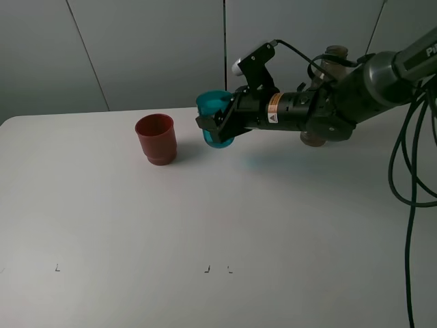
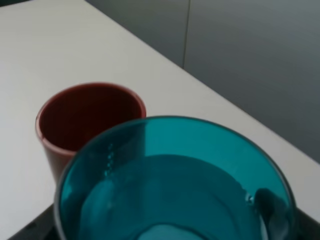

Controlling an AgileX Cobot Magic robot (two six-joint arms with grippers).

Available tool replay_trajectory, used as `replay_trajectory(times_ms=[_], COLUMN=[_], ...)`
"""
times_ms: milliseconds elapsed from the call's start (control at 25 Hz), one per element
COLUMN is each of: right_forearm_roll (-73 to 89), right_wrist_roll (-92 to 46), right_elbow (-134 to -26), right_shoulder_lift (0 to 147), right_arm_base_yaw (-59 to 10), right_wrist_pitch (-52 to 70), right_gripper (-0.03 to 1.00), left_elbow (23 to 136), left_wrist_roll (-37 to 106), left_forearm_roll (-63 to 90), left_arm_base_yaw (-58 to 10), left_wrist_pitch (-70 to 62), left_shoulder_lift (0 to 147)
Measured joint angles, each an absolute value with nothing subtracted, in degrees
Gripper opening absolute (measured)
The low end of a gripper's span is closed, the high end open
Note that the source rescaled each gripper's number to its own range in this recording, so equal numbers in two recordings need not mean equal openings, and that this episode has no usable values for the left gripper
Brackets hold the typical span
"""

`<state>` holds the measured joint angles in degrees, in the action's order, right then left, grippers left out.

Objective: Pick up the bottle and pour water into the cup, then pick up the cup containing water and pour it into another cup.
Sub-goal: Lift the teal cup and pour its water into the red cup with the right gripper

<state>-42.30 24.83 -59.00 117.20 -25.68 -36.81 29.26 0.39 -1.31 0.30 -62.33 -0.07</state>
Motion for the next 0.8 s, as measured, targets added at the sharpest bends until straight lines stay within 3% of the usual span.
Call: replay_trajectory(times_ms=[800], right_forearm_roll=[-39.9], right_wrist_roll=[29.3], right_elbow=[-73.4], right_shoulder_lift=[120.3], right_arm_base_yaw=[-26.7], right_wrist_pitch=[-27.3], right_gripper=[0.14], left_elbow=[29.3], left_wrist_roll=[0.4], left_forearm_roll=[-1.3], left_arm_base_yaw=[0.3], left_wrist_pitch=[-62.3], left_shoulder_lift=[-0.1])
